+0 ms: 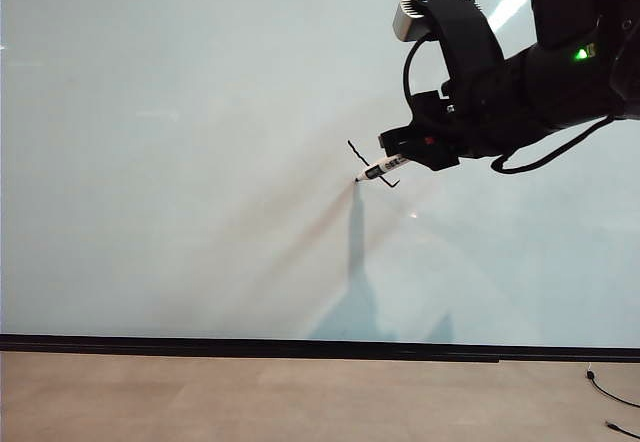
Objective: Pick up the pen on the shelf to the right of the whiteboard and draw a cross mark.
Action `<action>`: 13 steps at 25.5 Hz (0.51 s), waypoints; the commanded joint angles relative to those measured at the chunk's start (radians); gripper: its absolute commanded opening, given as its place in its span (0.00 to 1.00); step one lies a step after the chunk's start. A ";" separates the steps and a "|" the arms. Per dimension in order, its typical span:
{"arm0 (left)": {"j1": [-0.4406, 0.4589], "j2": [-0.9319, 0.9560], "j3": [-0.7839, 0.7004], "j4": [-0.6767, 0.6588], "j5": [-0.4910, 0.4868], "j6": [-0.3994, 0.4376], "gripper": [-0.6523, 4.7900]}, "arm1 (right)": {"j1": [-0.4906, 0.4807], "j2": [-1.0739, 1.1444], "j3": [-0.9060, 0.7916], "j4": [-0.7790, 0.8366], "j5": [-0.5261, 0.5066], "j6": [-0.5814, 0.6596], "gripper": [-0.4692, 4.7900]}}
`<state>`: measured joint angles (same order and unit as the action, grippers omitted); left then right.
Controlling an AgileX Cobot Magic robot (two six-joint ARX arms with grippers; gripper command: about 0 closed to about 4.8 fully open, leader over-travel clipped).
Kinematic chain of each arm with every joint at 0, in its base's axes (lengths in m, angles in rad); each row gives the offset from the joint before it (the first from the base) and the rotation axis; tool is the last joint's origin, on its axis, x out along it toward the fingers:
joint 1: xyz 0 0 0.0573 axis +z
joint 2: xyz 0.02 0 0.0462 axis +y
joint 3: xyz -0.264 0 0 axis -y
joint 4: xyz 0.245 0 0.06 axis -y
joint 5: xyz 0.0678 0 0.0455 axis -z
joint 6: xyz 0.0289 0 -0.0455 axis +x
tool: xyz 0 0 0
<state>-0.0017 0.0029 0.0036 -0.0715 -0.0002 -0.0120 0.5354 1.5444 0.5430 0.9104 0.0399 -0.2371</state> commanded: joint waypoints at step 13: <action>0.000 0.000 0.003 0.005 0.003 0.004 0.11 | -0.013 -0.004 0.066 -0.068 -0.061 0.001 0.08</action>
<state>-0.0017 0.0029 0.0036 -0.0719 -0.0002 -0.0120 0.5236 1.5452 0.6022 0.8410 -0.0292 -0.2371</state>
